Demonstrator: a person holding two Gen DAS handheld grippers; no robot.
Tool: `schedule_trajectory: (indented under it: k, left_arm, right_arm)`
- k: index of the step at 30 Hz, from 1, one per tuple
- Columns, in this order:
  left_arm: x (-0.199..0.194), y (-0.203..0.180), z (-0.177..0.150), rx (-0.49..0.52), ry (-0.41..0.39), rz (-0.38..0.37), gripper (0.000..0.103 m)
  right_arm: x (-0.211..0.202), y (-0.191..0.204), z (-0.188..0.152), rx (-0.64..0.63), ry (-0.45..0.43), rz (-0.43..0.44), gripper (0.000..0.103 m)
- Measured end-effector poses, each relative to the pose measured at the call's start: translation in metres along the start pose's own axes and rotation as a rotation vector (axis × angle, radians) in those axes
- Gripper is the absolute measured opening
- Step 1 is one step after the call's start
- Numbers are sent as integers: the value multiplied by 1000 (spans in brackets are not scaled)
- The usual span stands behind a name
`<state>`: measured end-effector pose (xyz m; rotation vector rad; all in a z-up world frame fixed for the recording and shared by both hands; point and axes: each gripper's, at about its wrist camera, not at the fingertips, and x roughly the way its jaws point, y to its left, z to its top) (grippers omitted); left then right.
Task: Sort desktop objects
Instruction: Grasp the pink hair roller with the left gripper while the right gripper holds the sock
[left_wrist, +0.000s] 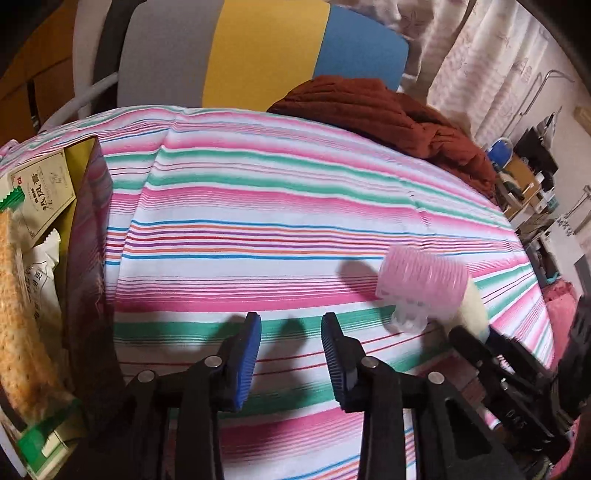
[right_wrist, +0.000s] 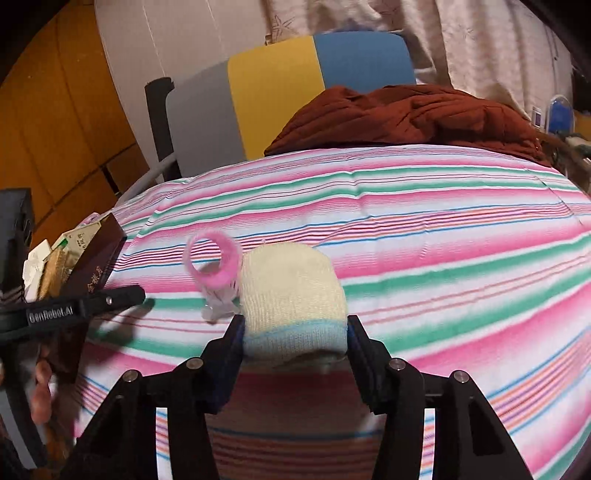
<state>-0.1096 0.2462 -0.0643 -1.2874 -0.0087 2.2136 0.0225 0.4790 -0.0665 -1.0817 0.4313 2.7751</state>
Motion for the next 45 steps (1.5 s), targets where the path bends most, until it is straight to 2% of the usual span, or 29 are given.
schedule_trajectory:
  k: [5, 11, 18, 20, 28, 33, 38, 41, 45]
  left_arm:
    - [-20, -21, 4, 28, -26, -148, 38]
    - [-17, -44, 15, 41, 8, -185, 39]
    - [-1, -81, 42, 137, 14, -133, 39]
    - [10, -87, 41, 169, 41, -90, 39]
    - [-7, -58, 15, 157, -25, -76, 44]
    - [-15, -35, -11, 156, -17, -14, 42]
    - [-23, -20, -33, 138, -26, -21, 42]
    - [-29, -18, -39, 120, -44, -60, 44]
    - [-25, -29, -35, 124, -50, -83, 46]
  right_arm:
    - [-2, 3, -11, -44, 10, 4, 54]
    - [-1, -1, -12, -31, 4, 24, 54]
    - [-1, -5, -14, -8, -4, 50, 54]
    - [-1, -7, -14, 3, -7, 60, 54]
    - [-2, -9, -16, 26, -13, 79, 54]
    - [0, -8, -15, 22, -12, 69, 54]
    - [-2, -9, -16, 33, -16, 74, 57]
    - [-8, -7, -18, 32, -39, 72, 67]
    - [-22, 1, -22, -7, -80, 62, 73]
